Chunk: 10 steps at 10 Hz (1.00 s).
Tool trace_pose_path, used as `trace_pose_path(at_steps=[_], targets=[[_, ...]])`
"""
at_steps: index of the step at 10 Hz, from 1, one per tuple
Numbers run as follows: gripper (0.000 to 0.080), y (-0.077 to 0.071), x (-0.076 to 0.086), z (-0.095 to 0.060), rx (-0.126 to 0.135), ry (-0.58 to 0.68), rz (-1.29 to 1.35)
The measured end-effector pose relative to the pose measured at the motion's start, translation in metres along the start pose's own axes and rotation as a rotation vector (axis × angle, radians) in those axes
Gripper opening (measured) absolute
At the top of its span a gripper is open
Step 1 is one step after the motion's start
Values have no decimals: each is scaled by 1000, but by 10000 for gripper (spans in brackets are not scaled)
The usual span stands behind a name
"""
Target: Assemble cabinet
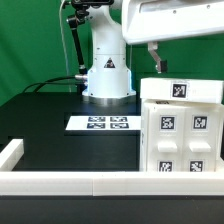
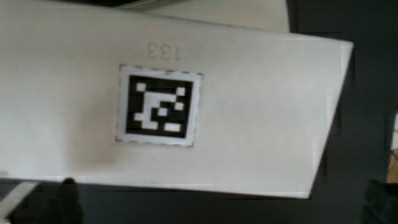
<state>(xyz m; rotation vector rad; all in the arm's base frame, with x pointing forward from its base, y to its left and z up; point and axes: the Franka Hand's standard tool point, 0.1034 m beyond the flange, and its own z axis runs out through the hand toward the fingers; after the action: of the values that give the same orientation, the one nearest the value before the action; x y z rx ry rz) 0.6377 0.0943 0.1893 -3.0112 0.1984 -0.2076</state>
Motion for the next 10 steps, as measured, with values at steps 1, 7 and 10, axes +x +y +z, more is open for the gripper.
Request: trace_pose_path(at_steps=[1,7,10], targets=[[797,1,0,0,-3,-3,-122],[797,8,-3,3,-16,-26,-754],[797,11,-8,7,-5,-52,-1045]])
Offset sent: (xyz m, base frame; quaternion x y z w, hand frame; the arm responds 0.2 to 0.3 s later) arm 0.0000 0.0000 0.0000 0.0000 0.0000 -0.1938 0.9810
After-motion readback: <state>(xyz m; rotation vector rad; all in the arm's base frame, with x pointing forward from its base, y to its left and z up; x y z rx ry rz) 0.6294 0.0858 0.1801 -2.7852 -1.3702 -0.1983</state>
